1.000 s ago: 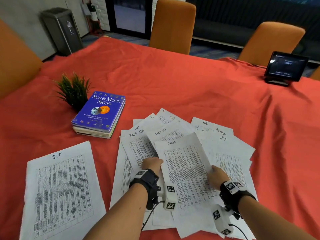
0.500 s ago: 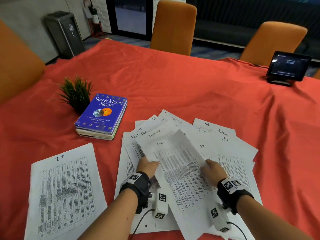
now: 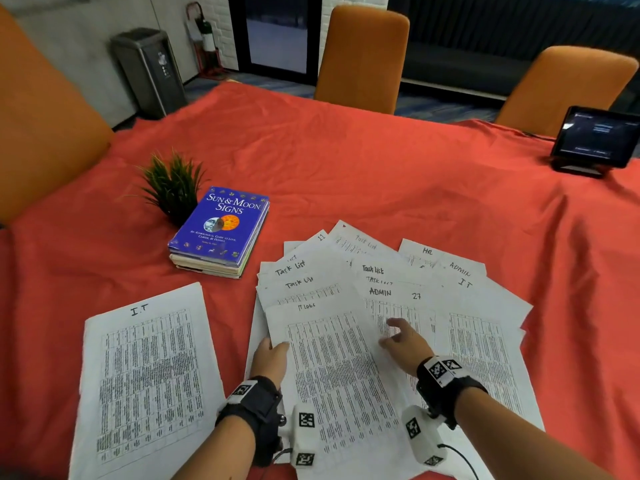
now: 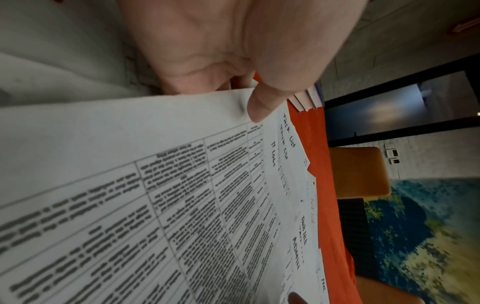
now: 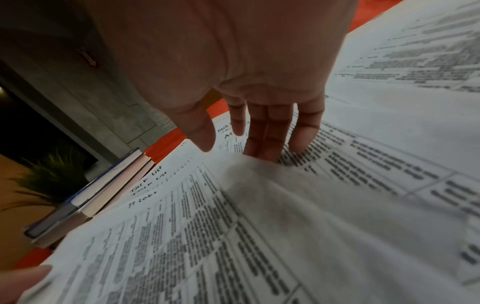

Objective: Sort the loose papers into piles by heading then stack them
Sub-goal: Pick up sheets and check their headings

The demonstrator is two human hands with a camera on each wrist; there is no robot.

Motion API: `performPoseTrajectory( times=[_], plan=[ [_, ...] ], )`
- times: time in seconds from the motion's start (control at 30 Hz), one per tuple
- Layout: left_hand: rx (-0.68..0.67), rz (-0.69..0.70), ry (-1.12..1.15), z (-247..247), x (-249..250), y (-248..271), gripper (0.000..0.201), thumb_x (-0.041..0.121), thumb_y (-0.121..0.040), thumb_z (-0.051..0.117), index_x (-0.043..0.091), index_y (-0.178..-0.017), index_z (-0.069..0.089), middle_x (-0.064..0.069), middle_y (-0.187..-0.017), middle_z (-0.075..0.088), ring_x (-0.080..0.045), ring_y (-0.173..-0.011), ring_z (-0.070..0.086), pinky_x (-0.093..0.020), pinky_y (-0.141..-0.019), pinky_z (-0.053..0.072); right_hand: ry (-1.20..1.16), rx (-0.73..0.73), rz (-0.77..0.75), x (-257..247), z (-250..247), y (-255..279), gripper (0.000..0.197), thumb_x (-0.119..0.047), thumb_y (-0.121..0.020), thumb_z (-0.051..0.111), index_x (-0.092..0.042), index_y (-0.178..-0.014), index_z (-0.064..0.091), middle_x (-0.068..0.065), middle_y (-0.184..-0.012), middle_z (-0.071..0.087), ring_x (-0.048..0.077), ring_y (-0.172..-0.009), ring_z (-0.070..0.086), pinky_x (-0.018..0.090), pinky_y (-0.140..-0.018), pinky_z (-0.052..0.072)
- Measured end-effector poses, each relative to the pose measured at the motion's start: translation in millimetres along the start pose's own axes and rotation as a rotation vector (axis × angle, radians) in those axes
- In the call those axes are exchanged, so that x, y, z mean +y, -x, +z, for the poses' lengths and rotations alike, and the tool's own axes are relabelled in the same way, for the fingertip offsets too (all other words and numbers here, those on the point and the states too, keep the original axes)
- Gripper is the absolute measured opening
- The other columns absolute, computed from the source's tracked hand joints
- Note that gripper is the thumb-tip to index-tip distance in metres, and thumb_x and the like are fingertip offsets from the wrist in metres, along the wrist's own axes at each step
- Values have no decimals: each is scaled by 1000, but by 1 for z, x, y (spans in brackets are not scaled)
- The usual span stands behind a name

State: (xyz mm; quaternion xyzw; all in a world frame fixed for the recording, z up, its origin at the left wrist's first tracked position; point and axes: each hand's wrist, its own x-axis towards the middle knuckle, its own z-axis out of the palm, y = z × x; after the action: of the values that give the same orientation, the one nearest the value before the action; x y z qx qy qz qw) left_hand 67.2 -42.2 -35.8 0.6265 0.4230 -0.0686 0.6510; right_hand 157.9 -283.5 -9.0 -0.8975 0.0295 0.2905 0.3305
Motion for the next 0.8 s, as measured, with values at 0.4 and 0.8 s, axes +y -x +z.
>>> performPoseTrajectory(
  times=[0.4,0.8],
  plan=[
    [-202,374,-41,28,35,29,18,18,-96,48,21,-102,65,5,-107,69,-16,-109,61,-28,-91,42,-322,-32,-6,0,-10,12,26,-19,-84,69,-16,-109,66,5,-103,73,25,-91,71,48,-91,54],
    [-152,62,-316,22,24,-5,41,18,-80,48,18,-120,58,-13,-118,66,-31,-109,63,-43,-94,52,-650,340,249,94,-80,39,27,-21,-80,74,-1,-96,66,17,-90,75,36,-83,72,53,-89,54]
  ],
)
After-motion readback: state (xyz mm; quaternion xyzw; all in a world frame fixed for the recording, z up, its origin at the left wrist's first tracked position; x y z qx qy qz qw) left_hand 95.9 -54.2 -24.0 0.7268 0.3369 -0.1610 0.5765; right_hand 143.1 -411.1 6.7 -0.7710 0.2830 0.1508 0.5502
